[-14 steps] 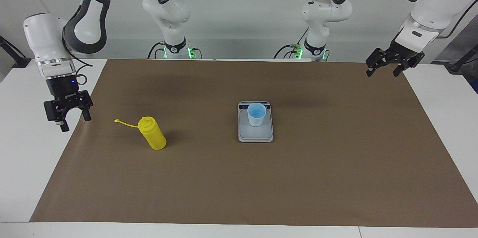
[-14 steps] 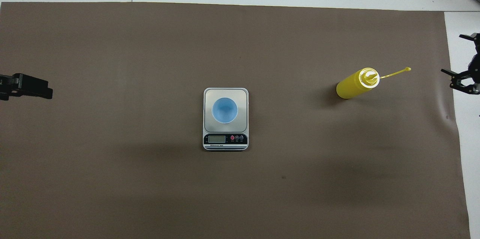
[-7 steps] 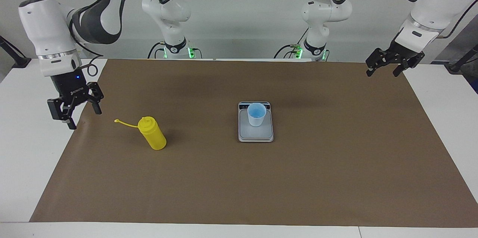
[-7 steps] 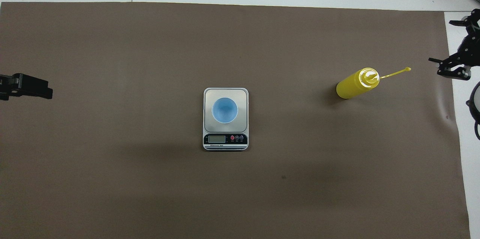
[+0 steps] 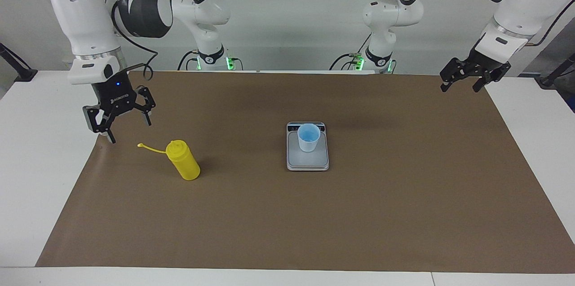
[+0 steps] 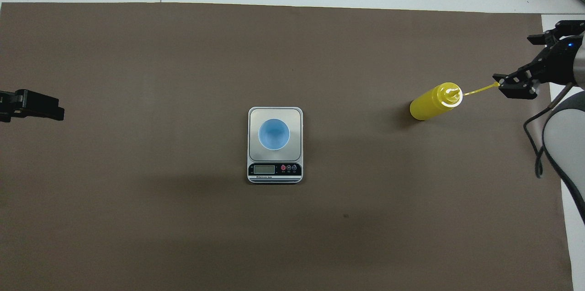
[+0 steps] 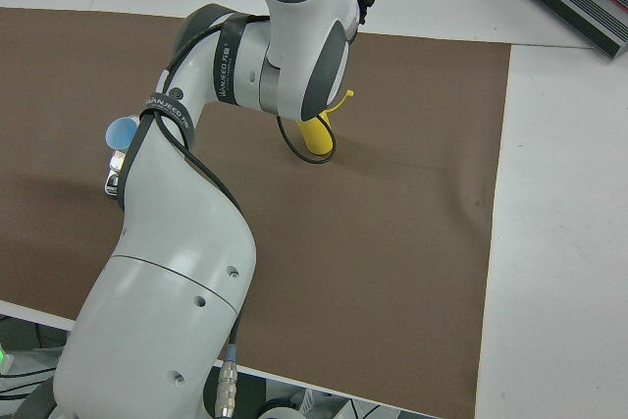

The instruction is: Pour seasoning into cup on scale with both arms

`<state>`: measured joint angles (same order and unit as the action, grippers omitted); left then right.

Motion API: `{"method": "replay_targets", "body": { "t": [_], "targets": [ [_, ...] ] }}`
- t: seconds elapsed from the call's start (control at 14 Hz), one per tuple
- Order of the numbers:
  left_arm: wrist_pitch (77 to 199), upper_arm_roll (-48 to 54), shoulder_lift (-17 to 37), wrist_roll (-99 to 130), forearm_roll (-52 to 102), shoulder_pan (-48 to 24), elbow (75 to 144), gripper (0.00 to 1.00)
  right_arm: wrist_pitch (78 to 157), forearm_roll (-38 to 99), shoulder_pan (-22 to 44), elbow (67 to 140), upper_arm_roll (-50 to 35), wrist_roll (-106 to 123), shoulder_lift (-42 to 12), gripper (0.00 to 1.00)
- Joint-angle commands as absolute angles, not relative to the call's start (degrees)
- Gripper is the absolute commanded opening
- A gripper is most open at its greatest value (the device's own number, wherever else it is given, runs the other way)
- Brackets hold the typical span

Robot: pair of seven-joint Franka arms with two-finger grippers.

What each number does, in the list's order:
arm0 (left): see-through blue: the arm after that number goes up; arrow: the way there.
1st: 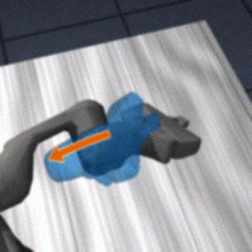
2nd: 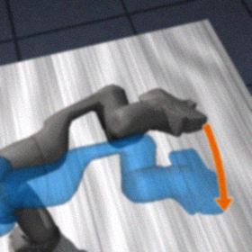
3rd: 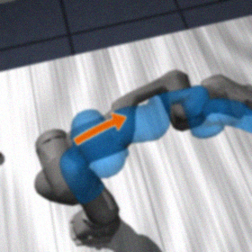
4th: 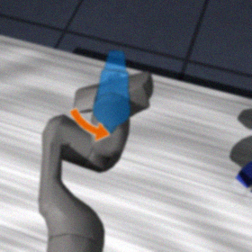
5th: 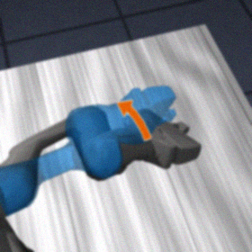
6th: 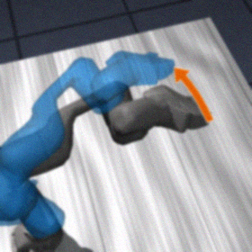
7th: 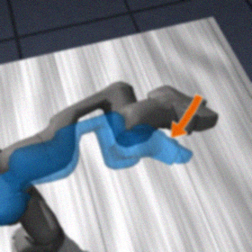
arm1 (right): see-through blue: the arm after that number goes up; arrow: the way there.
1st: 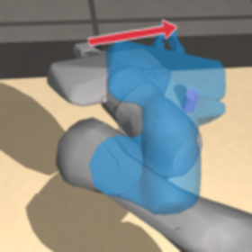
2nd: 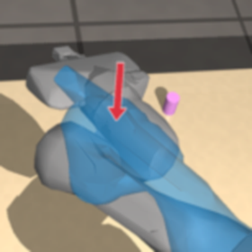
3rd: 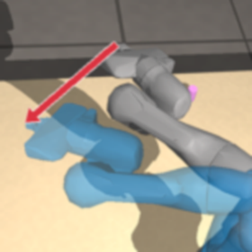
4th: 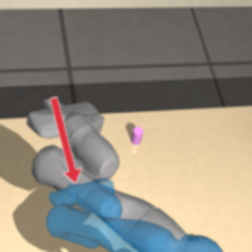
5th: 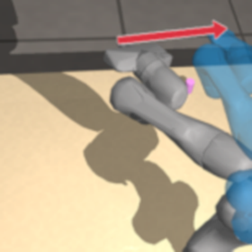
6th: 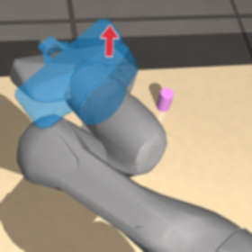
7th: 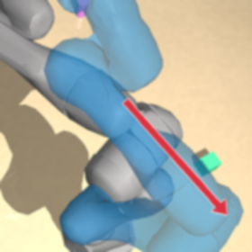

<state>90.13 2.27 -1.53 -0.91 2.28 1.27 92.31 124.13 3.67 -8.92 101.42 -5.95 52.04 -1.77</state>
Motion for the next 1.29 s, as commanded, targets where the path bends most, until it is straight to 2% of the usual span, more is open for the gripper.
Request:
{"method": "replay_targets", "body": {
  "t": [0.0,0.36,0.57,0.72,0.86,1.07,1.22],
  "targets": [
    [89.91,2.55,-3.08,-0.53,2.81,1.93,93.87,1.0,119.54,1.15,-6.51,100.46,-6.24,38.37,-0.36,1.0],
    [89.91,2.55,-3.08,-0.53,2.81,1.93,93.87,1.0,111.72,-0.53,-2.9,100.11,-6.33,16.12,2.1,1.0],
    [89.91,2.55,-3.08,-0.53,2.73,1.93,93.87,1.0,101.81,-2.19,-2.29,93.8,-6.68,5.75,1.59,1.0],
    [89.91,2.55,-3.08,-0.53,2.81,1.93,93.87,1.0,98.8,-3.25,-1.06,92.03,-7.03,-0.15,1.32,1.0],
    [89.91,2.55,-3.08,-0.53,2.73,1.93,93.87,1.0,96.78,-3.43,-0.44,91.32,-7.12,-3.07,1.32,1.0],
    [89.91,2.55,-3.08,-0.53,2.81,1.93,93.87,1.0,90.1,-2.12,-1.49,86.41,-7.29,-3.25,0.1,1.0],
    [89.91,2.55,-3.08,-0.53,2.81,1.93,93.87,1.0,90.44,-2.28,-1.5,86.48,-7.38,-4.3,-0.17,1.0]
  ]
}}
